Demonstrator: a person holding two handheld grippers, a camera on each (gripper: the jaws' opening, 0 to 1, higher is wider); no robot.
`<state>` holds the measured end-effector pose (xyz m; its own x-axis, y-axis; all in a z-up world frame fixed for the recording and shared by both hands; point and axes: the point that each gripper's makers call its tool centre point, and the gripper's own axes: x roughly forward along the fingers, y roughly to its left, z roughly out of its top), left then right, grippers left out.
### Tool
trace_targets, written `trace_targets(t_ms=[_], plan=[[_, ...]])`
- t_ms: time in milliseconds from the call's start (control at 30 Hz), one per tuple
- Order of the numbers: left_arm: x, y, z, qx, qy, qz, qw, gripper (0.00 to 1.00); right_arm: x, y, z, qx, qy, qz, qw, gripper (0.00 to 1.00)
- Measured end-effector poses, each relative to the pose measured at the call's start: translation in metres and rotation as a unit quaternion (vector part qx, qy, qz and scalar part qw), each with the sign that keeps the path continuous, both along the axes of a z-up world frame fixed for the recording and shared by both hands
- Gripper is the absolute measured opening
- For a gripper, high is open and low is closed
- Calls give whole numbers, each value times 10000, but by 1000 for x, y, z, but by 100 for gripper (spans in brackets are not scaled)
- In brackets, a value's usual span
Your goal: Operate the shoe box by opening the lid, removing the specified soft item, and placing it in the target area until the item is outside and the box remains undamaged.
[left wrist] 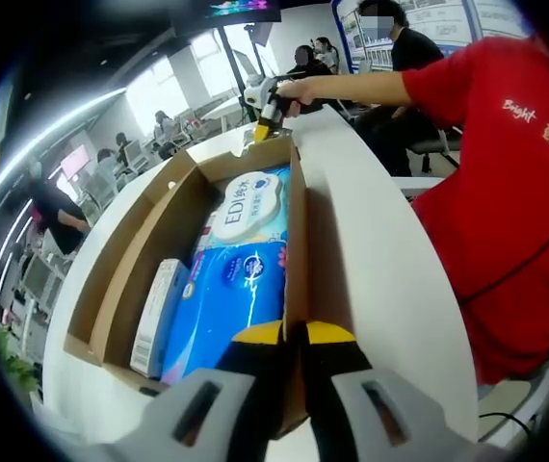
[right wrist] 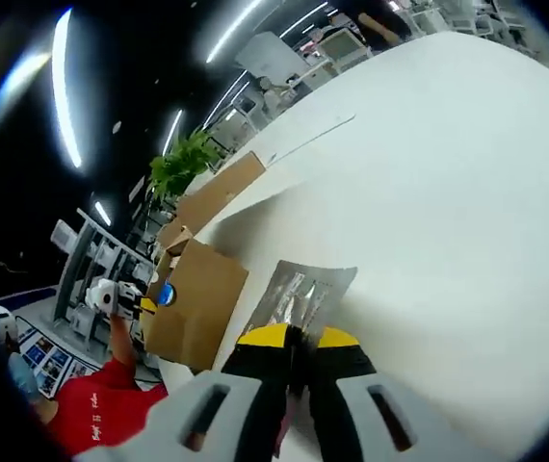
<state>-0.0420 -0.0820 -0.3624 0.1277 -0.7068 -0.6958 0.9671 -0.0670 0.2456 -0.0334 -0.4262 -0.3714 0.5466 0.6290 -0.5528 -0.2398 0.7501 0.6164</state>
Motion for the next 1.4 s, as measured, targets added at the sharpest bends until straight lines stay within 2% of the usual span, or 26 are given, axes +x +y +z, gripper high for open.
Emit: trace_targets(t_ms=[67,133,200,267,333,367,467,833,900,933,967,1067,1200,1267,1300,1367,1400], plan=[[0,0,0,0,0,-2,10000,6,-1,3,0,-221,-132,62,9996,5],[-1,-1,1,-2,-6,0,10000,6,12,-19,-8,-319,-115,98,9994,6],[0,-1,1,-7,-14,-1,10000,6,15,-25,-11,-386,-149,121,9991,7],[-1,-1,1,-5,-16,0,10000,6,16,-26,-12,-471,-168,139,9987,7],[-1,-2,1,-3,-10,3,10000,6,11,-17,-8,-584,-254,167,9978,9],[0,-2,1,-3,-10,0,10000,6,13,-23,-11,-643,-243,172,9975,10],[-1,-2,1,-1,-6,-2,10000,6,19,-37,-17,-983,-388,215,9942,13],[-1,-2,2,-8,-27,-2,10000,6,30,-56,-23,-1646,-657,199,9840,18],[-1,-2,2,-6,-17,-3,10000,6,29,-52,-21,-1750,-775,290,9811,19],[-1,-2,1,-4,-9,-2,10000,6,30,-55,-24,-1826,-742,306,9799,20],[-1,-2,1,-2,-6,-3,10000,6,33,-63,-26,-2125,-814,312,9733,23],[-1,-2,1,2,5,-2,10000,6,37,-70,-26,-2487,-932,354,9634,24],[-2,-2,2,-3,-7,-1,10000,6,43,-75,-21,-2556,-1046,202,9609,26],[-2,-2,2,-7,-19,-3,10000,6,45,-78,-12,-2629,-1227,78,9569,27],[-2,-2,2,-8,-18,-3,10000,6,45,-77,-8,-2588,-1257,21,9577,27],[-2,-2,2,-6,-12,-2,10000,6,48,-73,2,-2593,-1544,-26,9534,28],[-2,-2,2,-3,-6,-1,10000,6,49,-70,8,-2649,-1719,-20,9488,30]])
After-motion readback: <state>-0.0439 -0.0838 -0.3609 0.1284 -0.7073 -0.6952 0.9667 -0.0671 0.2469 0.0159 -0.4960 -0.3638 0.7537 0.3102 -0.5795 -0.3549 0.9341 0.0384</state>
